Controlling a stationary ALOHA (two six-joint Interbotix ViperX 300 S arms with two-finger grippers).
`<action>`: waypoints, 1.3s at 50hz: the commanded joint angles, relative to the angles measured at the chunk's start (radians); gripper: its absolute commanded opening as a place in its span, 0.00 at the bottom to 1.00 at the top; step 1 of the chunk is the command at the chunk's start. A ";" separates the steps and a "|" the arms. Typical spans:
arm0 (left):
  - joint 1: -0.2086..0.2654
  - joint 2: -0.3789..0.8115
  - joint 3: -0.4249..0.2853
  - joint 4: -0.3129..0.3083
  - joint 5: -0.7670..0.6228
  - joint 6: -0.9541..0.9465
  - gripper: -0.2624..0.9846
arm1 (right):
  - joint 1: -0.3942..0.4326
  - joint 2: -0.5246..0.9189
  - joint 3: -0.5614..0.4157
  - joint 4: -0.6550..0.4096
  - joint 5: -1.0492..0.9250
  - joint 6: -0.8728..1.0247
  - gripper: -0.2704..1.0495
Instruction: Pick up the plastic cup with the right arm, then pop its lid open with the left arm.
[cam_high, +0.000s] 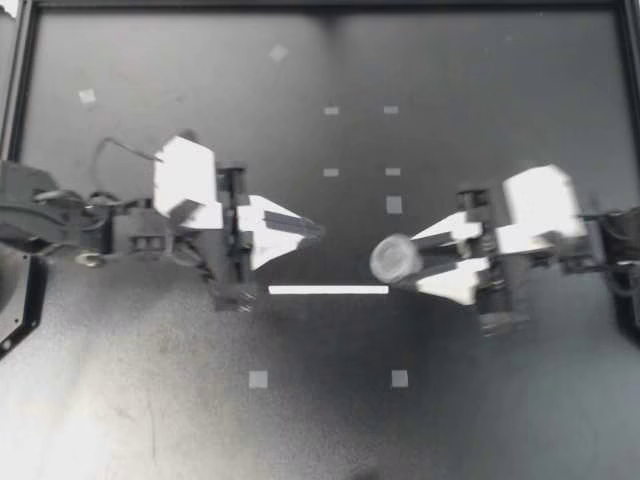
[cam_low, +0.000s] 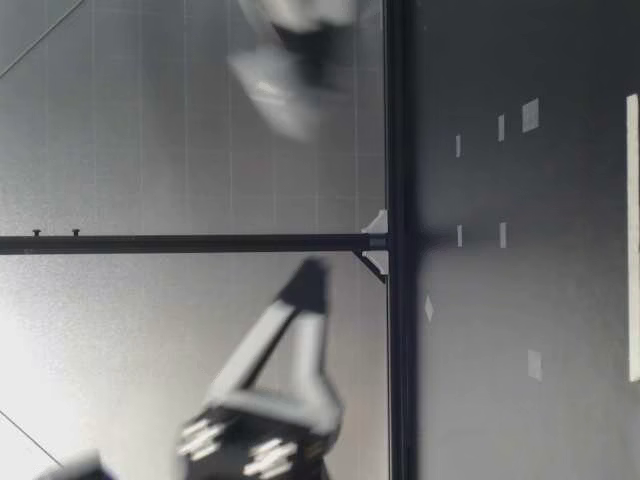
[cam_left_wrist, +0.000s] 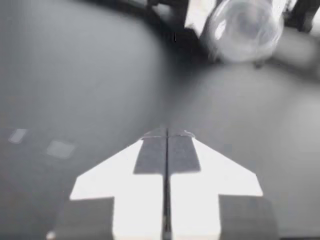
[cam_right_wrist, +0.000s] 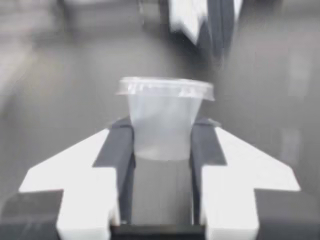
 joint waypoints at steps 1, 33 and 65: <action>0.000 -0.048 0.040 0.005 -0.144 -0.164 0.09 | -0.020 -0.021 0.025 0.002 -0.163 -0.028 0.41; 0.000 0.005 0.020 0.067 -0.255 -1.043 0.85 | -0.020 0.209 -0.172 -0.083 -0.207 -0.103 0.41; -0.015 0.038 -0.066 0.098 -0.216 -1.146 0.84 | -0.051 0.276 -0.219 -0.078 -0.155 -0.121 0.41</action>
